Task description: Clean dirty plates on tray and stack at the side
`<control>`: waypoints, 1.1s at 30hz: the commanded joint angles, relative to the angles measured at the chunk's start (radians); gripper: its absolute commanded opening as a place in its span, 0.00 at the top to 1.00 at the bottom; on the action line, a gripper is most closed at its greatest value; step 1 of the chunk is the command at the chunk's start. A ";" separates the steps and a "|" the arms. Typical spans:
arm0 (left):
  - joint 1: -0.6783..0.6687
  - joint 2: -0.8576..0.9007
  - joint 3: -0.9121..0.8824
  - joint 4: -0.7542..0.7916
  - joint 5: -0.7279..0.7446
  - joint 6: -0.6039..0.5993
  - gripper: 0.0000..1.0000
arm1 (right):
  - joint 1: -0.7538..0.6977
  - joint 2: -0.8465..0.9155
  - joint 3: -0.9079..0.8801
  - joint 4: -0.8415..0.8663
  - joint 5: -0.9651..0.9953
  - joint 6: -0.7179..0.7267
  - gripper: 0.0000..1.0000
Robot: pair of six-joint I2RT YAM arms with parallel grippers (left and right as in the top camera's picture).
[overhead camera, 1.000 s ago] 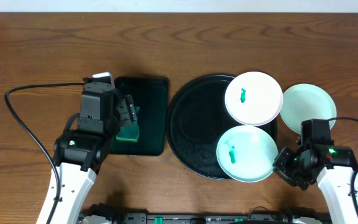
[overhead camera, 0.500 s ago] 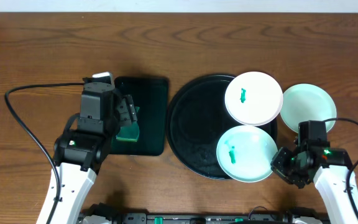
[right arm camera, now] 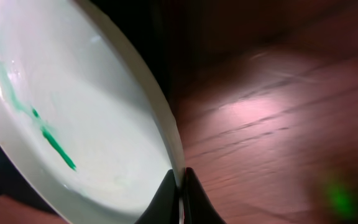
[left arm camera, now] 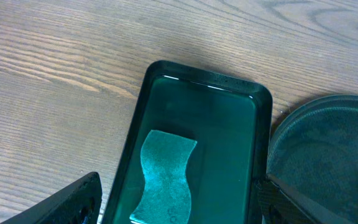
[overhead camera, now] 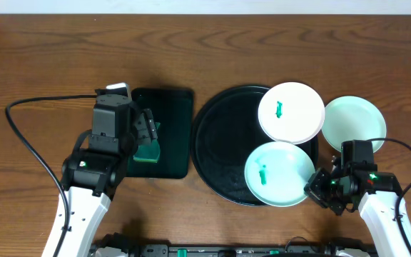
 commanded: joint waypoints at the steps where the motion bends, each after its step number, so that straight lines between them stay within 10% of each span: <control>1: 0.005 0.002 0.008 0.001 -0.016 -0.001 0.19 | 0.019 0.002 -0.005 0.016 -0.093 0.006 0.98; 33: 0.005 0.002 0.008 0.001 -0.016 -0.001 0.20 | 0.430 0.286 0.115 0.557 0.055 0.082 0.98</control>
